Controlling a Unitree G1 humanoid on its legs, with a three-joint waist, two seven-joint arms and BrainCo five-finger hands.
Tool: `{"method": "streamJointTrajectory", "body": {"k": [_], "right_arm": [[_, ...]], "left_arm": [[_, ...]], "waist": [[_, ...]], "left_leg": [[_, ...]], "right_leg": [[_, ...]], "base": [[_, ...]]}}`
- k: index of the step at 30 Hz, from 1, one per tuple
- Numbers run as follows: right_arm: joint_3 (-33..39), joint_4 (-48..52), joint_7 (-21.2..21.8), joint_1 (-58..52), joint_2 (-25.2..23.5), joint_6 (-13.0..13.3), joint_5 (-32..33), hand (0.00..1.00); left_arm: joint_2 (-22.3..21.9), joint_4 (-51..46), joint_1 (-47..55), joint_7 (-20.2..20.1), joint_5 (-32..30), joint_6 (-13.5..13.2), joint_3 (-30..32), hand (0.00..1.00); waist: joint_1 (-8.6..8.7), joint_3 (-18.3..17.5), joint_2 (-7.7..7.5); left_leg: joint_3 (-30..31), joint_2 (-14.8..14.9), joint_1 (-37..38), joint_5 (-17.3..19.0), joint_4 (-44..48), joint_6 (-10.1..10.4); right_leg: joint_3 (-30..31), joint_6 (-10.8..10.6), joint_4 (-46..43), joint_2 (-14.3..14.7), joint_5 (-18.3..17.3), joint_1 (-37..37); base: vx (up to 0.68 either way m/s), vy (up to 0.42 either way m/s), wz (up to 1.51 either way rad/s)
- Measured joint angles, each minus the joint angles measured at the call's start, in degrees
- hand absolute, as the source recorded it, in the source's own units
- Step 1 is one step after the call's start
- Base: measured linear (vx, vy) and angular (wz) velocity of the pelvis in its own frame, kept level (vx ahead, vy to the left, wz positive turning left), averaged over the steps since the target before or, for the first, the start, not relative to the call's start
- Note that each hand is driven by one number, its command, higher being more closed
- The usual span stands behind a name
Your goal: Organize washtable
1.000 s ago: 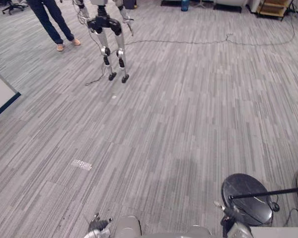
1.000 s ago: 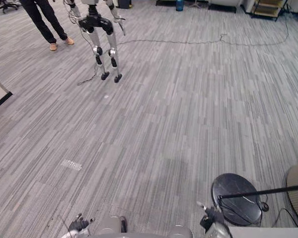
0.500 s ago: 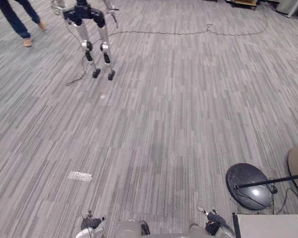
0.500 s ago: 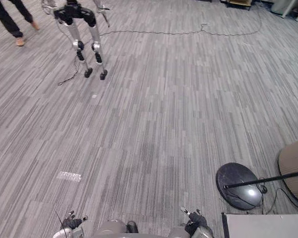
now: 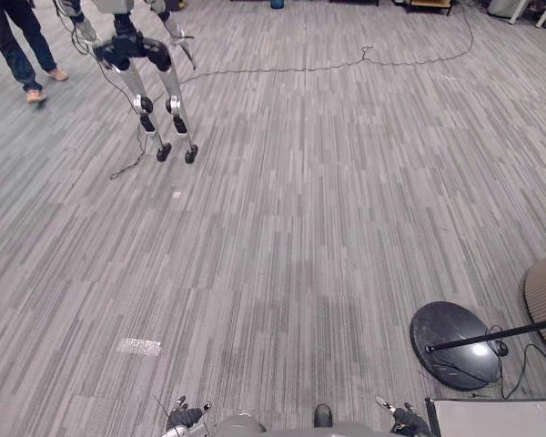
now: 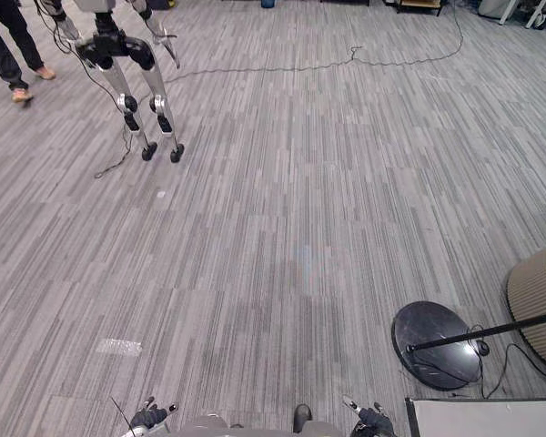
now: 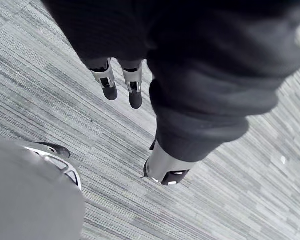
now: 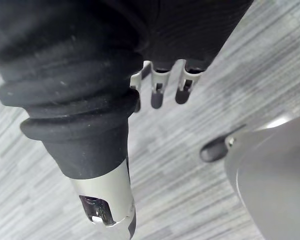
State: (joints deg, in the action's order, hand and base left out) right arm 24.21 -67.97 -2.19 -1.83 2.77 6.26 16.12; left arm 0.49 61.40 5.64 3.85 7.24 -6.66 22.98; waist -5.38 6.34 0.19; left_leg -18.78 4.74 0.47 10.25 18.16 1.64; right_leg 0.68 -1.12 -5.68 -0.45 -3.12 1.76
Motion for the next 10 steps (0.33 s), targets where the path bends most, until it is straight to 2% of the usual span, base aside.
{"method": "streamJointTrajectory", "body": {"k": [3, 5, 8, 10], "right_arm": [[-0.91, -0.02, 0.1, -0.19, 0.17, -0.02, 0.0, 0.0], [-2.09, -0.36, 0.24, -0.02, 0.44, -0.12, -0.47, 0.0], [-1.41, -0.69, 0.05, -0.31, 0.34, -0.33, -2.8, 0.0], [0.35, -1.02, -0.14, -1.16, 0.22, -0.73, -5.08, 0.0]], "left_arm": [[-0.79, 0.28, 0.18, 0.05, 1.09, 0.07, -0.23, 0.0], [-0.88, 0.53, -0.36, 0.04, 1.07, 0.11, -1.73, 0.0], [-0.19, 0.67, -0.64, -0.03, 0.39, 0.22, -3.52, 0.0], [0.2, 0.64, -0.94, -0.04, -1.42, 0.2, -5.6, 0.0]], "waist": [[-0.23, -1.2, 1.27], [-0.34, -1.88, 2.25], [-0.09, -1.69, 1.92], [-0.04, -1.69, 2.02]], "left_leg": [[1.8, -0.68, 0.43, -0.21, -4.22, 0.28], [2.68, -1.05, 1.29, -0.59, -10.11, 0.85], [2.87, -1.77, 1.63, -0.8, -11.1, 0.51], [2.87, -1.82, 2.27, -0.89, -11.2, 0.37]], "right_leg": [[1.29, 0.2, 2.87, 0.67, 1.75, 0.09], [1.93, 0.3, 8.19, 1.71, 5.72, 0.35], [3.12, 0.39, 11.2, 1.94, 8.33, -0.35], [3.63, 0.46, 11.24, 1.98, 8.53, -0.8]], "base": [[-0.02, -0.002, -0.18], [-0.01, 0.016, -0.14], [-0.07, 0.022, -0.24], [-0.05, 0.008, -0.11]]}}
